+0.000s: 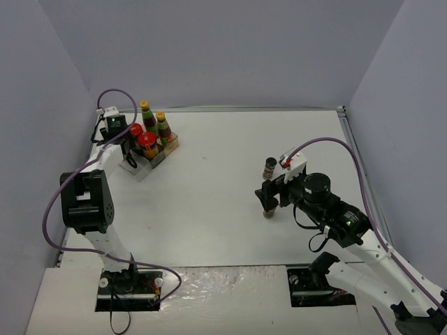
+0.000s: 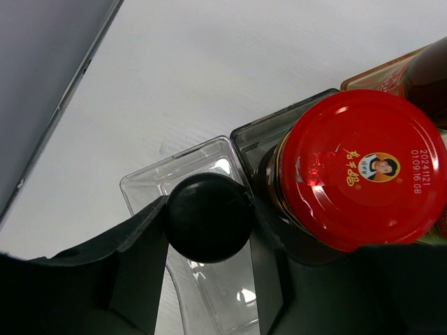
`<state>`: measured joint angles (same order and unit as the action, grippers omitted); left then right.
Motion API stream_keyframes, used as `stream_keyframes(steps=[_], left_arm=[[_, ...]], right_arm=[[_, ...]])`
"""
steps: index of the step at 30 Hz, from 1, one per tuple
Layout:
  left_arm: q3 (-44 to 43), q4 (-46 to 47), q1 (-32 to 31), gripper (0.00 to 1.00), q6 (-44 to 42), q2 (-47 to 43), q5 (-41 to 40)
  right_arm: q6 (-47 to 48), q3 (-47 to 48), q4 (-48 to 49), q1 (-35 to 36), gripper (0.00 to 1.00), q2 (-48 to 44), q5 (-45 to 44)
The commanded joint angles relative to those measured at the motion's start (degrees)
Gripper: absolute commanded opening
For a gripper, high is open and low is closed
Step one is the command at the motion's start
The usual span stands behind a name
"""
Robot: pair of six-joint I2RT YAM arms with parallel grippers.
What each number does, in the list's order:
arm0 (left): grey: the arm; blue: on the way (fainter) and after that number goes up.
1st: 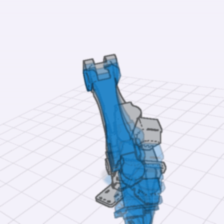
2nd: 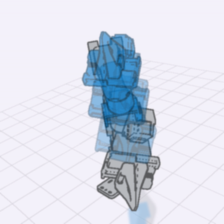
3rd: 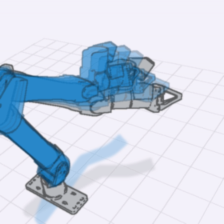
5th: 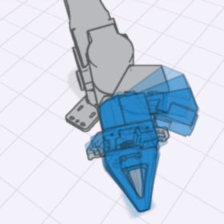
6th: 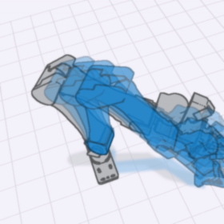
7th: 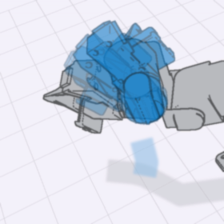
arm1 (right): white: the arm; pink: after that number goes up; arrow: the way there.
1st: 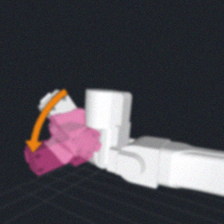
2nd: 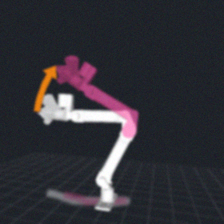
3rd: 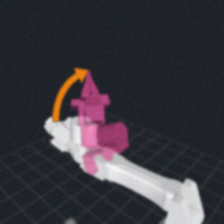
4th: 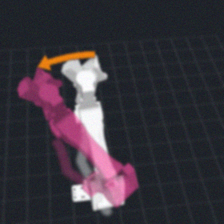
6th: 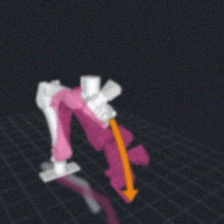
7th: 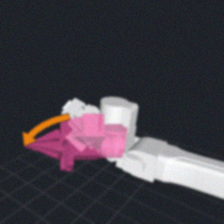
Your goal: Organize the condiment bottles
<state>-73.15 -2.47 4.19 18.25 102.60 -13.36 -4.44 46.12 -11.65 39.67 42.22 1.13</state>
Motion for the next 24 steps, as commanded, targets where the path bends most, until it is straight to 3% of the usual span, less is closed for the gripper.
stream_keyframes(steps=[1, 8, 15, 20, 24], left_arm=[[-0.57, 6.16, 0.31, 0.18, -0.58, -2.72, -3.07], [-0.06, 5.37, 1.17, 0.47, 0.12, -2.41, -1.75], [0.5, 4.87, 1.25, 0.72, 0.15, -2.4, -0.27], [1.19, 2.43, 1.26, 0.88, 0.56, -6.69, 0.27], [3.74, -3.05, 1.17, 0.93, 1.27, -14.46, 1.83]], right_arm=[[-5.09, -2.39, 3.23, -0.45, 1.0, -0.67, -5.15], [-13.75, -2.35, -1.54, -0.39, 1.0, 0.41, -14.82], [-22.11, -3.1, -4.77, -0.38, 1.0, 1.86, -17.95], [-26.06, -3.05, -7.6, -0.38, 1.0, 3.3, -21.08], [-28.46, -3.51, -8.92, -0.38, 1.0, 5.62, -21.49]])
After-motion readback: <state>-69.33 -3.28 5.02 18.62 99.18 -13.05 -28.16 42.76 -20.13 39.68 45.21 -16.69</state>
